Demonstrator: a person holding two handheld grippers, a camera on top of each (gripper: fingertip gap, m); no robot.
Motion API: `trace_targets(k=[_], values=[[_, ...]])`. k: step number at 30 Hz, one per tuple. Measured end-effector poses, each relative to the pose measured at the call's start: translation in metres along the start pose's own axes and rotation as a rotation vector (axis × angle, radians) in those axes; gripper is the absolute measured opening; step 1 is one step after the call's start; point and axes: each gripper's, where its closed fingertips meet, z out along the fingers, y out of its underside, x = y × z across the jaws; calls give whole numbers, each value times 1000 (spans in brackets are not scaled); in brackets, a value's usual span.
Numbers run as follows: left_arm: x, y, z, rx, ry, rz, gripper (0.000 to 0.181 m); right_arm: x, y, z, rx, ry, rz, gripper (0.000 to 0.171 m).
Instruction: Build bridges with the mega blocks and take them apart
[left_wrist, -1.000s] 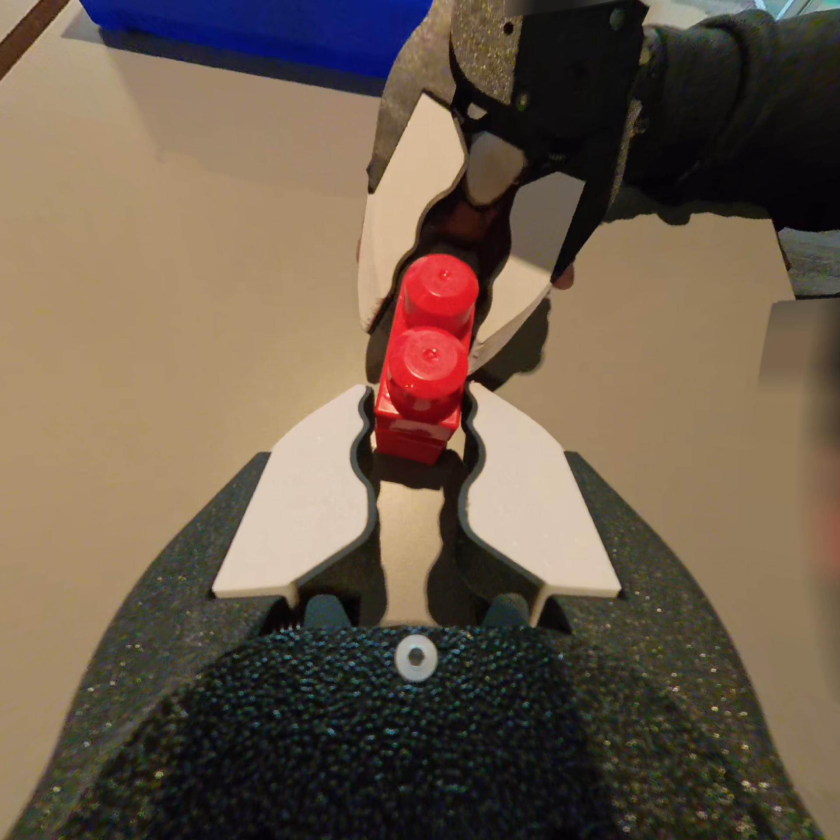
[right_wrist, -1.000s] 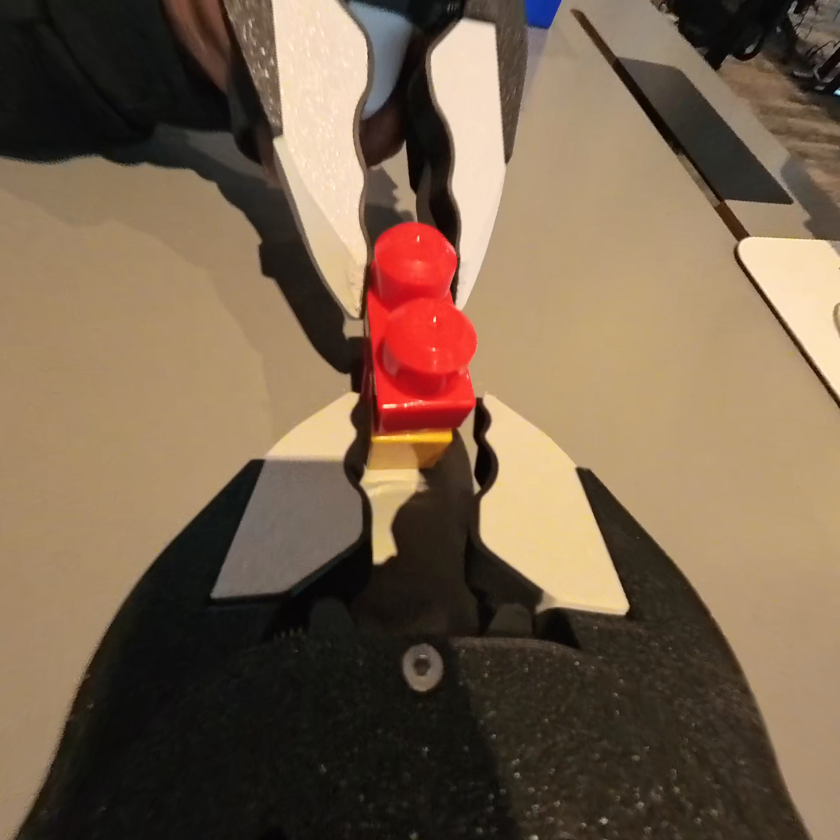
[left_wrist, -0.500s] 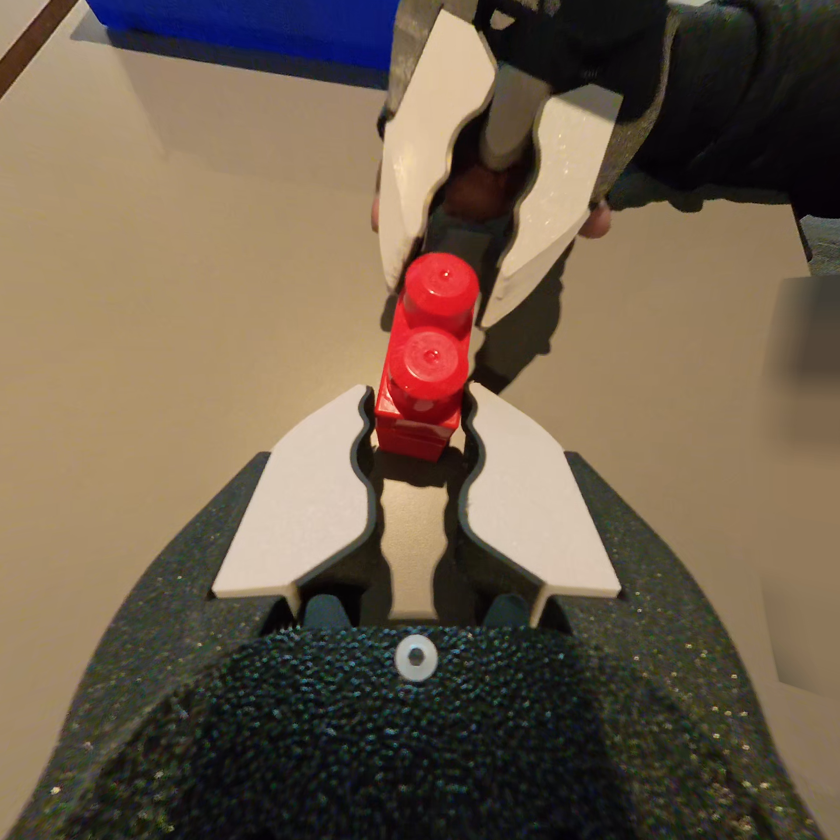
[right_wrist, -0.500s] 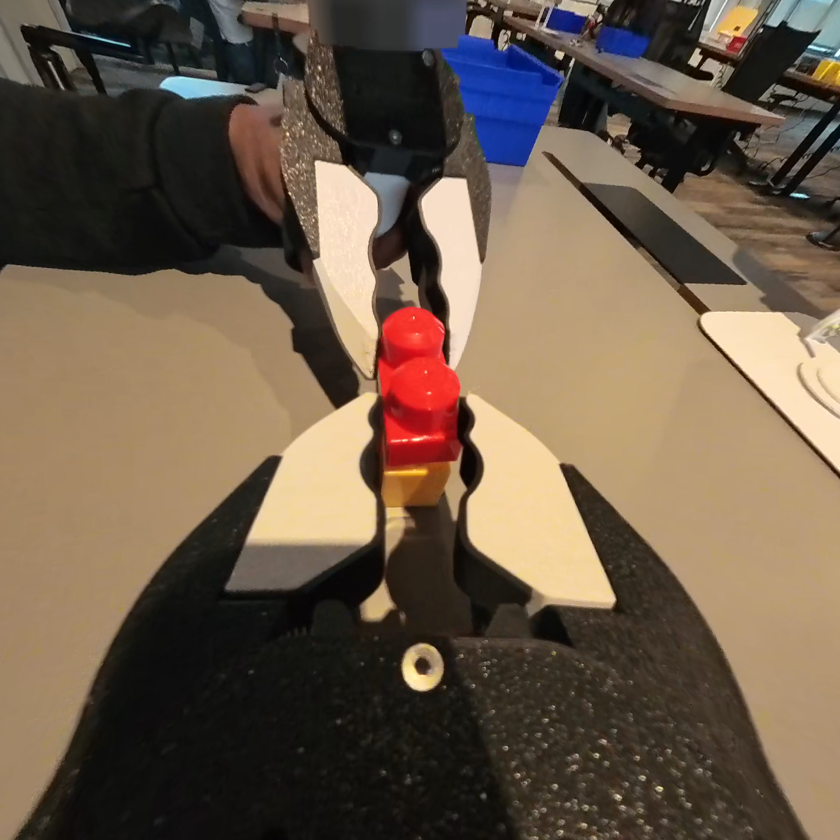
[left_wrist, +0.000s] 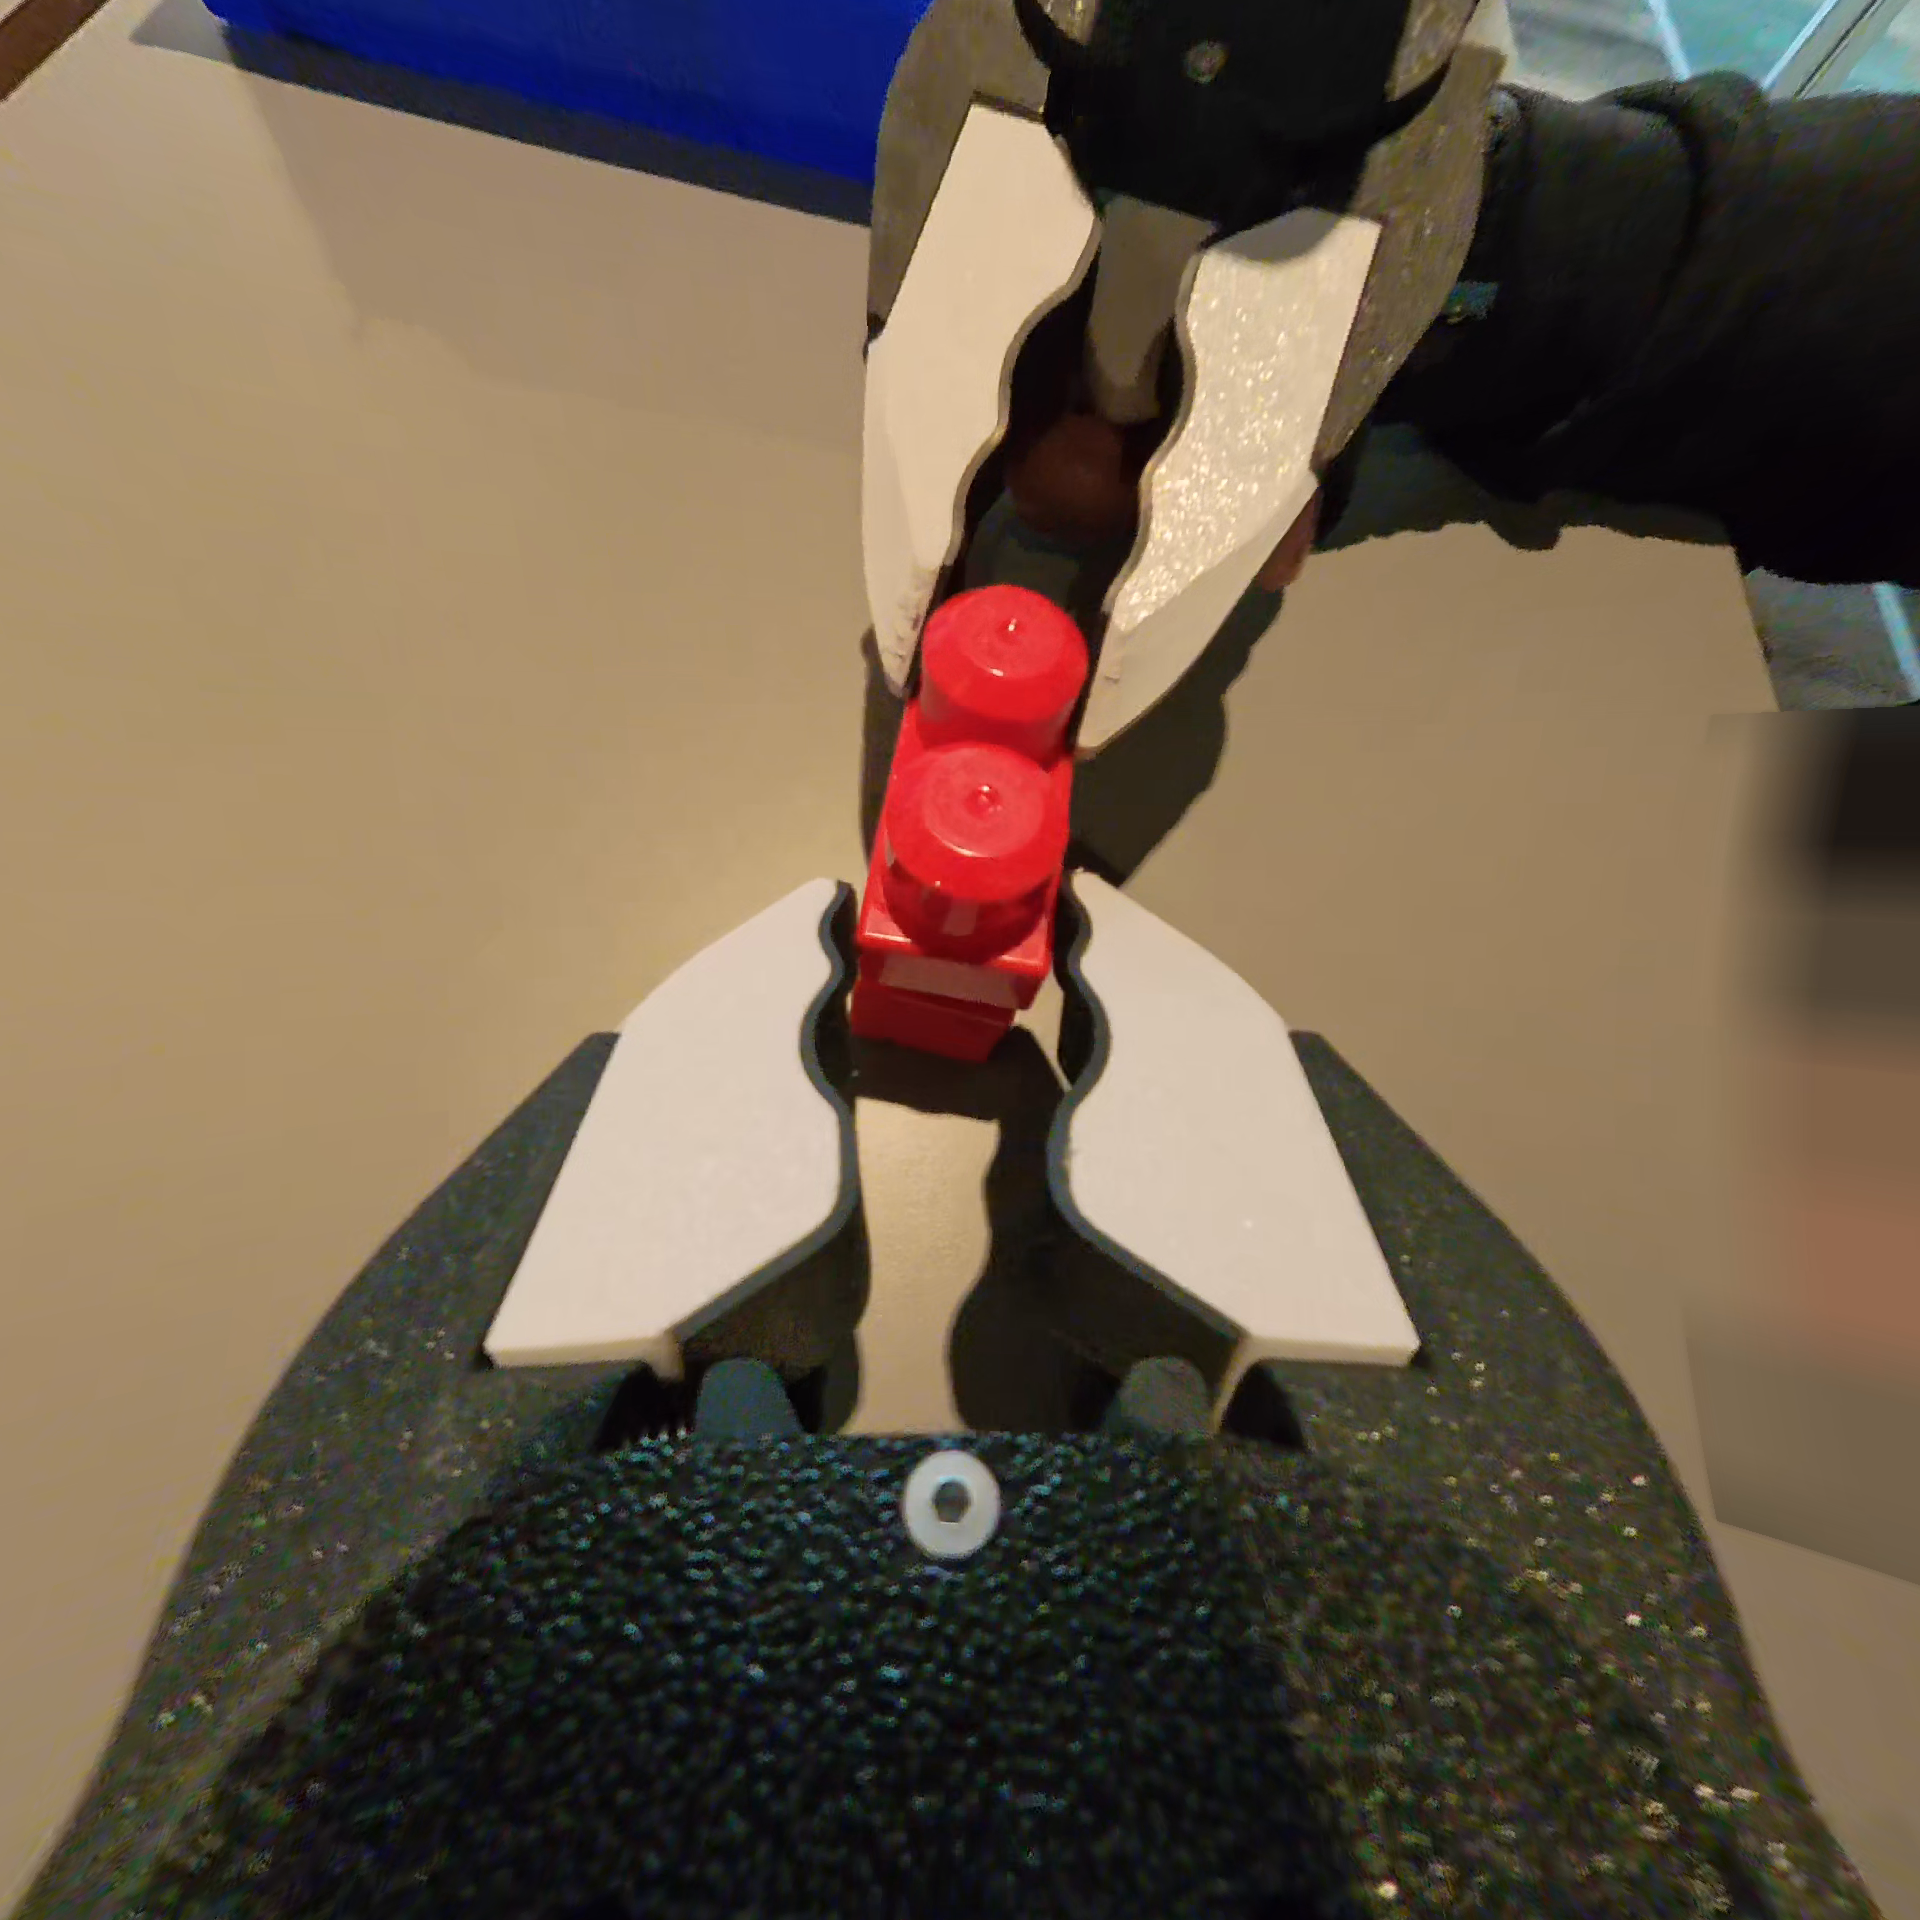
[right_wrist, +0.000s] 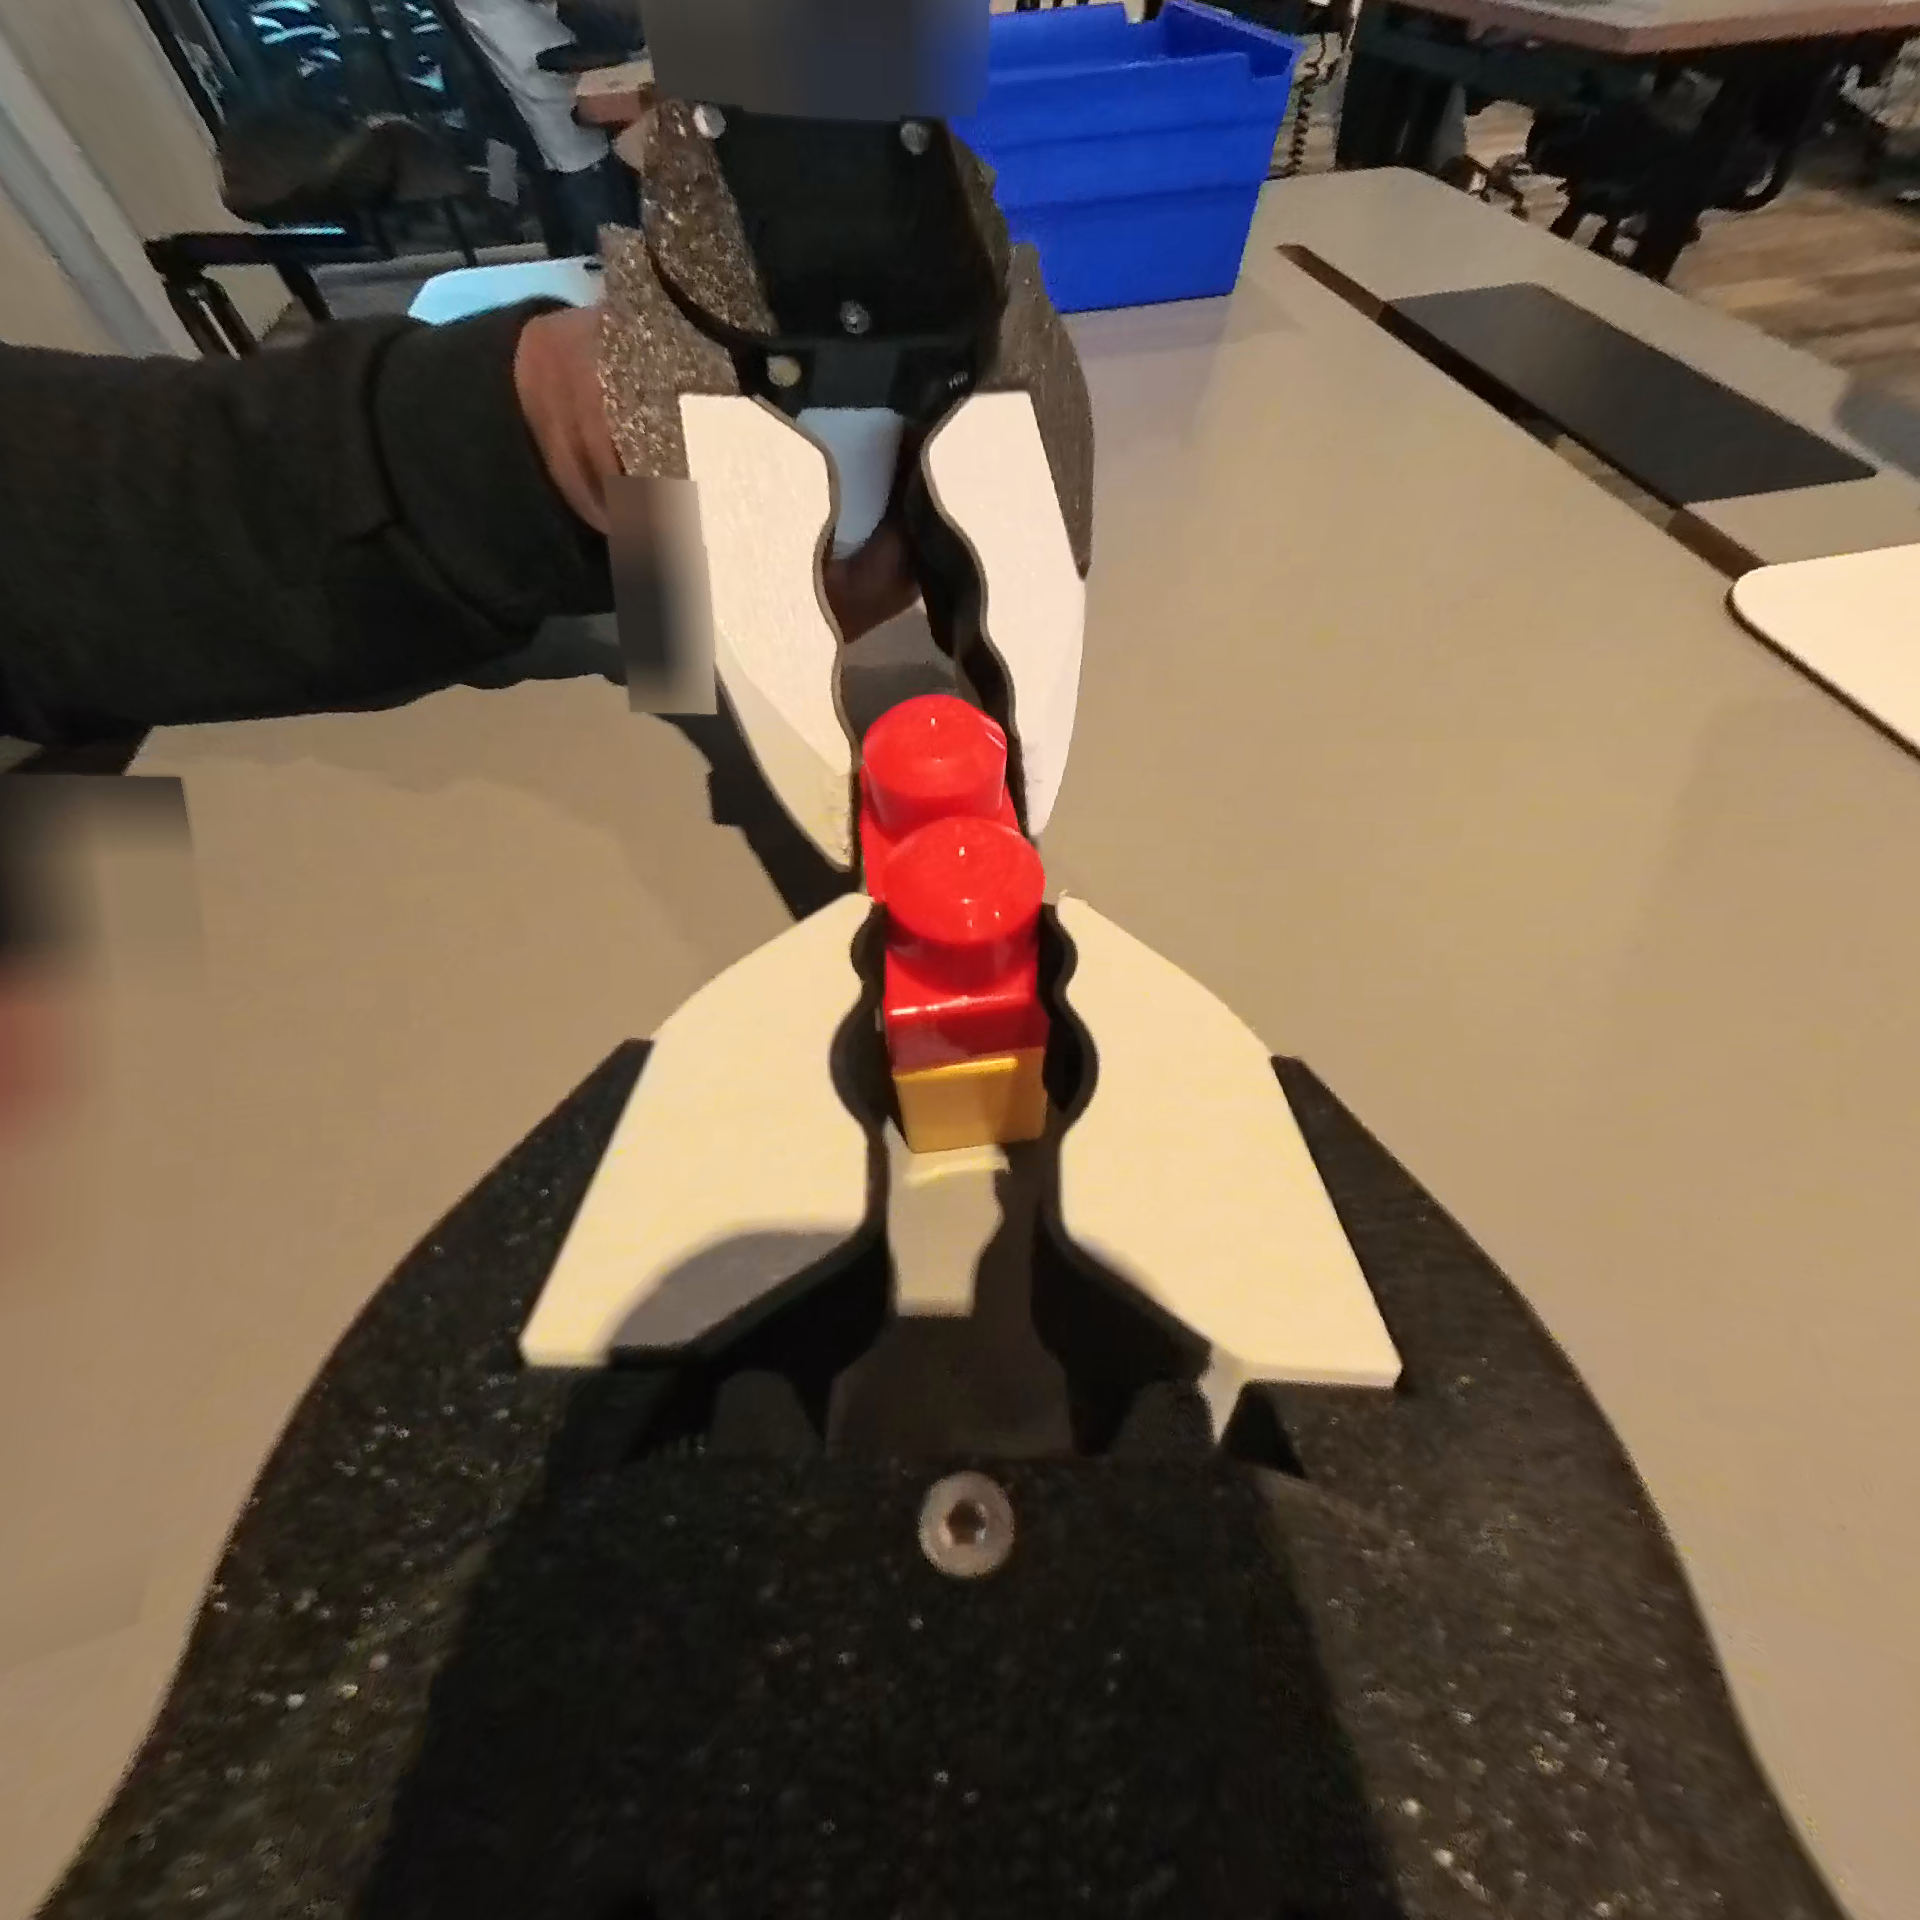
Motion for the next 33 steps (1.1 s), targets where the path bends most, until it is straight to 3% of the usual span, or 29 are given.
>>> trace_targets(k=[33], values=[[-4, 5, 4, 20, -6, 69, 36, 0, 6, 4, -32, 6, 57, 31]])
